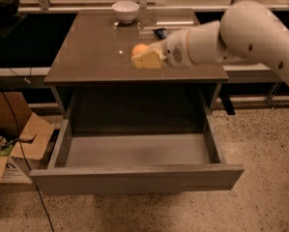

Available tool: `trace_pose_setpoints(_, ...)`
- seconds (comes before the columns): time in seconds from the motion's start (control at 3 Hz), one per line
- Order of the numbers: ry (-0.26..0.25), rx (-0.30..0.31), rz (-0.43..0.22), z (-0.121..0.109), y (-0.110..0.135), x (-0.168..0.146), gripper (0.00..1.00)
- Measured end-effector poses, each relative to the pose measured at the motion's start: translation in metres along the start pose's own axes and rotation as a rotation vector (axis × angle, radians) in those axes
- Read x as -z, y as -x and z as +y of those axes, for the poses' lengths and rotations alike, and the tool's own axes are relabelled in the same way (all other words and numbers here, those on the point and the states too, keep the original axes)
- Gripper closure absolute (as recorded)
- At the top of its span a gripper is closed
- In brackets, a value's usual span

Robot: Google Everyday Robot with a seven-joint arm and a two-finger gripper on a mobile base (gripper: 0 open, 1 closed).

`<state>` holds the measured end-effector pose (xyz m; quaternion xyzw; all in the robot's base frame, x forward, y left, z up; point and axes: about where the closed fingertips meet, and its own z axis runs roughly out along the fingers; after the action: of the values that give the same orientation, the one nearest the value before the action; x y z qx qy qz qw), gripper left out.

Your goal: Place orange into top drawer

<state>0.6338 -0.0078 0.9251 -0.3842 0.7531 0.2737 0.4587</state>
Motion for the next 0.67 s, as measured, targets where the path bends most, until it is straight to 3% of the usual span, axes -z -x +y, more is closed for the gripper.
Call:
trace_pose_setpoints(0.33,0.014,-0.148,0.065,0.028,-0.076,0.020,1.00)
trace_pose_setpoints(0.67,0.037,-0.178,0.124,0.043,-0.115,0.014,1.00)
